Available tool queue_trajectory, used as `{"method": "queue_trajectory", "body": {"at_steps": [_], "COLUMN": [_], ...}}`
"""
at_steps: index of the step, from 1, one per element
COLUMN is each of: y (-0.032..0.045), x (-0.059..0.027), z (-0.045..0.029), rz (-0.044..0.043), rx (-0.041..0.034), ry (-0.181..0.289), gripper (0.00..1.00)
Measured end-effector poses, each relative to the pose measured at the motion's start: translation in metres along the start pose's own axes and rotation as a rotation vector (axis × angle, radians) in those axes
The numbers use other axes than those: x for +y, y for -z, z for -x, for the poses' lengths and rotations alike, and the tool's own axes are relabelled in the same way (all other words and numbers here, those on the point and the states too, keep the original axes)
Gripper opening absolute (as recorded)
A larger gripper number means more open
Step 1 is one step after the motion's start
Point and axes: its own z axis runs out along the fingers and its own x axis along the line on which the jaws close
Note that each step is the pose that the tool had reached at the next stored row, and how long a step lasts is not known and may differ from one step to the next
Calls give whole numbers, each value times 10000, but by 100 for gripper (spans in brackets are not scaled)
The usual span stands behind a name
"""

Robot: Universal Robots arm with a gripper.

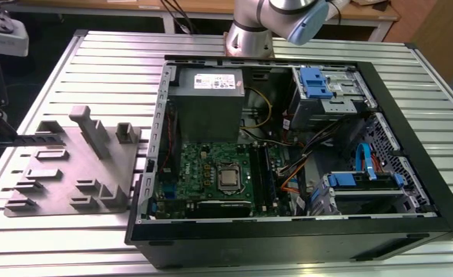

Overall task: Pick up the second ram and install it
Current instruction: 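Pick up the second ram and move it above second insertion slot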

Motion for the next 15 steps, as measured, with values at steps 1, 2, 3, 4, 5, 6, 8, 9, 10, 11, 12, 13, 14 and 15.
{"method": "queue_trajectory", "body": {"at_steps": [1, 2, 3, 4, 5, 6, 8, 9, 10, 11, 12, 13, 14, 15], "y": [21, 41, 61, 76, 84, 83, 84, 84, 86, 87, 88, 87, 86, 86], "x": [0, 0, 0, 0, 0, 0, 0, 0, 0, -1, -3, -2, -2, -3], "z": [1, 1, 2, 2, 2, 3, 3, 3, 3, 3, 3, 3, 3, 3], "rz": [-1, -1, -2, -2, -1, -3, -3, -3, -2, 25, 82, 89, 89, 89], "rx": [-1, 0, 0, 0, 0, -1, -2, -2, -1, -1, -5, -7, -7, -7], "ry": [0, -1, 0, 0, 0, 0, 0, 0, -1, -1, -3, -4, -5, -4], "gripper": [8, 8, 8, 8, 8, 8, 8, 8, 8, 8, 8, 8, 8, 8]}}
